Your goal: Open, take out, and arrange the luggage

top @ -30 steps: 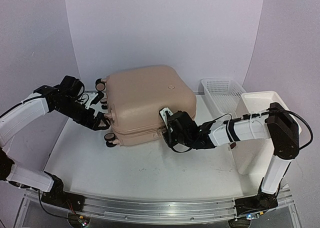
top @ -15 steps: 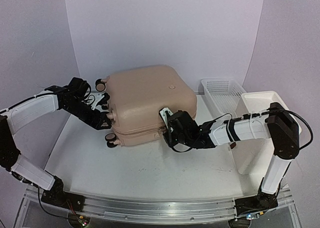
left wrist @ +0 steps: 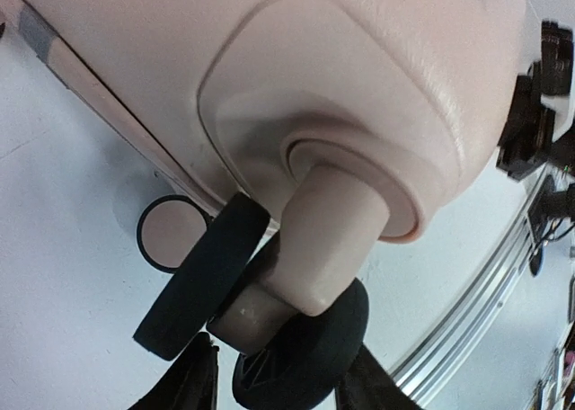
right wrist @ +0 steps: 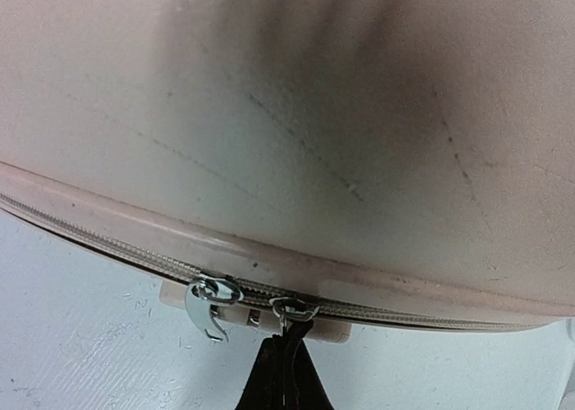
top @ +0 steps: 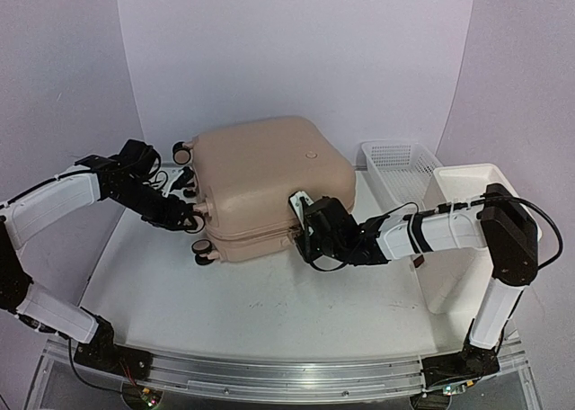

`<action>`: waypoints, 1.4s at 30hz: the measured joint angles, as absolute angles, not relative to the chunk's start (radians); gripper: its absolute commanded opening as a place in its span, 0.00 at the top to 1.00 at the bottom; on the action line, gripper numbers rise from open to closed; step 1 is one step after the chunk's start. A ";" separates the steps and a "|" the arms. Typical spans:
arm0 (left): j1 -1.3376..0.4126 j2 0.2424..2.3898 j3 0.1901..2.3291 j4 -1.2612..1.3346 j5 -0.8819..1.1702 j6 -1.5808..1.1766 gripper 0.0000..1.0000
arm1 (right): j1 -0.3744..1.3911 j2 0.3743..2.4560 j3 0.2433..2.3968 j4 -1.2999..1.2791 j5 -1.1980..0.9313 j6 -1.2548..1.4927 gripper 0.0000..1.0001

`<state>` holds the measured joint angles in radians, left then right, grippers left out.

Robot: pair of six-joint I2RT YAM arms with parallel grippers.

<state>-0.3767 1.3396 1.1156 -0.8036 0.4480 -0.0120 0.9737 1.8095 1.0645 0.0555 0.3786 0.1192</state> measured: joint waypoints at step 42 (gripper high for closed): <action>-0.619 1.819 1.681 -0.502 0.270 -0.183 0.44 | 0.970 1.797 1.044 0.044 0.443 0.150 1.00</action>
